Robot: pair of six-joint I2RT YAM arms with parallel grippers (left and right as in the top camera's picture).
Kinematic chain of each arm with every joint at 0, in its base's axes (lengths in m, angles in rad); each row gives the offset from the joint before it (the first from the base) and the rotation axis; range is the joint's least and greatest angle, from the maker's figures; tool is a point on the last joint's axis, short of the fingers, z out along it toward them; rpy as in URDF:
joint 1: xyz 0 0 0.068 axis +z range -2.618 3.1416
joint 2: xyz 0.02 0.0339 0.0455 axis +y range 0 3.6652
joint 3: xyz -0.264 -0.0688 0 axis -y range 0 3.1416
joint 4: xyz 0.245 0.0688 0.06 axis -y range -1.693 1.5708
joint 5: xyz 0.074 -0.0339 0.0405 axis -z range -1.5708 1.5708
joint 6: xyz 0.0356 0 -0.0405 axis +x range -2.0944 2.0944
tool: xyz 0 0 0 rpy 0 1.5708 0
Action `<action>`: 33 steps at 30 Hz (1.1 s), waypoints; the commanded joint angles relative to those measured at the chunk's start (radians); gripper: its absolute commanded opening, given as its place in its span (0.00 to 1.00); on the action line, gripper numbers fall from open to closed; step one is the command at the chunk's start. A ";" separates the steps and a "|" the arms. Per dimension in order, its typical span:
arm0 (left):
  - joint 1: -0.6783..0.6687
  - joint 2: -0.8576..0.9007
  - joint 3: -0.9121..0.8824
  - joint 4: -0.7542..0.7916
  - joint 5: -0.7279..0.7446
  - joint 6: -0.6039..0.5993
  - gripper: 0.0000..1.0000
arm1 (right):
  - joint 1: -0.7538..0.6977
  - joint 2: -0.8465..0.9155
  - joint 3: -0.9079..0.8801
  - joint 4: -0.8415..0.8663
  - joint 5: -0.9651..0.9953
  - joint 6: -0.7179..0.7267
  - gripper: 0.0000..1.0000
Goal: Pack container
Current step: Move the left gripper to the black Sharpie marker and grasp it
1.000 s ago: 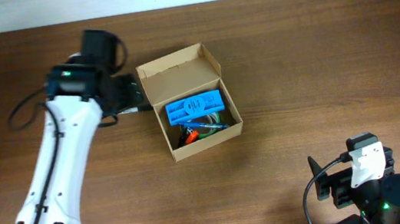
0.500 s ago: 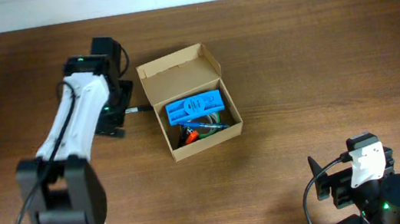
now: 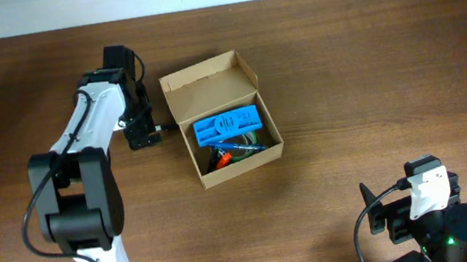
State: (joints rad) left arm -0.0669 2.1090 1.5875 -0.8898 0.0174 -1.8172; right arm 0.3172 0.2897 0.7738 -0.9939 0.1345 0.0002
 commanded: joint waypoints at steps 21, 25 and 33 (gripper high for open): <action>0.018 0.080 -0.003 0.040 0.039 0.202 0.02 | -0.006 -0.005 0.000 0.002 0.013 0.008 0.99; 0.042 -0.003 -0.003 0.005 -0.009 0.402 0.02 | -0.006 -0.005 0.000 0.002 0.013 0.008 0.99; 0.050 -0.293 -0.003 -0.073 -0.117 0.805 0.02 | -0.006 -0.005 0.000 0.002 0.013 0.008 0.99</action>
State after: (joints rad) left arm -0.0097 1.9648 1.5803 -0.9531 -0.0460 -1.2472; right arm 0.3172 0.2897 0.7738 -0.9939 0.1345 -0.0002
